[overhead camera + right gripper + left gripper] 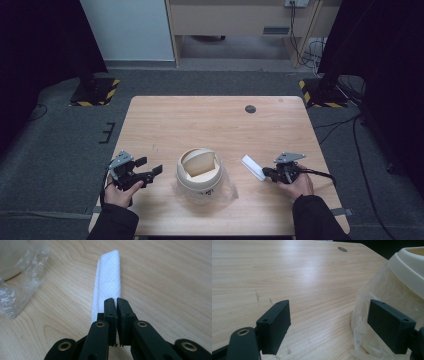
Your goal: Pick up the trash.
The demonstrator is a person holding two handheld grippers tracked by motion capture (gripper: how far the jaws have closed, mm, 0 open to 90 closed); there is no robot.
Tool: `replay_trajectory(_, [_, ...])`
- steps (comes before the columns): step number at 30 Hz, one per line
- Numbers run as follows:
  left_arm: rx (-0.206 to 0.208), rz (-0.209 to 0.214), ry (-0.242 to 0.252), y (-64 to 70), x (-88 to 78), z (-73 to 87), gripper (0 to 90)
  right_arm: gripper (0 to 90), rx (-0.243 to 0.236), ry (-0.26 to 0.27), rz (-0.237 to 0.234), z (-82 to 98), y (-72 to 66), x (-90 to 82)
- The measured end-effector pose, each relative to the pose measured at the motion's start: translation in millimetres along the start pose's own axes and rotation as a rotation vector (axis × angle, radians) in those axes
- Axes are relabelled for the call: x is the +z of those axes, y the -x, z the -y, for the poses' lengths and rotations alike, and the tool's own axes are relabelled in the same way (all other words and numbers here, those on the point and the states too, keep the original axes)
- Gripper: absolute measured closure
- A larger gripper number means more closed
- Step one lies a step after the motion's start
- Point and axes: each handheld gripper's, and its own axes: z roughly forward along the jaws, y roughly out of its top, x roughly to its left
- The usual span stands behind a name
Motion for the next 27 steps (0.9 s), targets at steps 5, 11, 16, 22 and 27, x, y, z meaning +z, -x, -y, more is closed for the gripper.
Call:
replay_trajectory(5, [0.002,0.0,0.002,-0.1,-0.1,-0.2,18.1,87.8,-0.035,0.057,0.027,-6.0,0.4,-7.3])
replay_trajectory(11, [0.003,0.002,0.008,0.0,-0.3,-0.7,18.2,87.8,-0.053,0.123,0.05,-12.5,3.9,-19.2])
replay_trajectory(16, [0.006,0.004,0.008,0.4,0.1,-1.0,18.3,87.9,-0.037,0.183,0.075,-16.6,9.6,-30.3])
replay_trajectory(22, [0.005,0.005,0.019,0.4,-0.4,-1.6,18.7,87.9,-0.033,0.245,0.103,-21.4,14.3,-41.8])
replay_trajectory(27, [0.0,0.012,0.033,-0.1,-0.7,-2.3,19.0,87.9,-0.03,0.275,0.118,-23.7,15.8,-48.4])
